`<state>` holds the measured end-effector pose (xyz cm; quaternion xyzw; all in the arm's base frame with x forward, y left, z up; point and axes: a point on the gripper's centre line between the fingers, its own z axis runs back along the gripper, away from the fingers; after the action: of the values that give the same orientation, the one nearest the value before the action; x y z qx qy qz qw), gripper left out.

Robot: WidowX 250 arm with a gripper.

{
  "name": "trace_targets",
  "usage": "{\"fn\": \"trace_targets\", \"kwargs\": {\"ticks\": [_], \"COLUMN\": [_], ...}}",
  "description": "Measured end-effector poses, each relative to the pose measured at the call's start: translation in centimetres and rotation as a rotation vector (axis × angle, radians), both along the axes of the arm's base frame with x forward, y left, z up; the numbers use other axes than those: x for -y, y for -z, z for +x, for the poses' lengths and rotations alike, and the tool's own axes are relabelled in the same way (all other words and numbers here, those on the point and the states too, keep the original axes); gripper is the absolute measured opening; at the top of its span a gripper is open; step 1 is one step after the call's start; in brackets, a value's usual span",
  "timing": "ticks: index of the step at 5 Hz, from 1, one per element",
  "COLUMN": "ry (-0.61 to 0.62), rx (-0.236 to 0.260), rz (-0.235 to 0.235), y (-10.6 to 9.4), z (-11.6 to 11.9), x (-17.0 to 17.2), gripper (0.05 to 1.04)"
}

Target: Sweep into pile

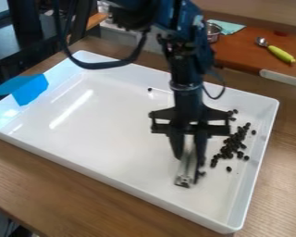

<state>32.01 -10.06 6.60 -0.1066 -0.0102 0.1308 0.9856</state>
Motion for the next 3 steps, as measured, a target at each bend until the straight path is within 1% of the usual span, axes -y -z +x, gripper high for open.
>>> {"fn": "trace_targets", "kwargs": {"ticks": [1, 2, 3], "ry": [-0.011, -0.017, -0.006], "rx": [-0.015, 0.017, 0.076], "rz": [-0.060, -0.110, -0.120], "y": [-0.83, -1.15, -0.59], "z": [0.37, 0.93, 1.30], "x": [1.19, 1.90, 1.84], "gripper": [0.342, 0.342, 0.342]}}
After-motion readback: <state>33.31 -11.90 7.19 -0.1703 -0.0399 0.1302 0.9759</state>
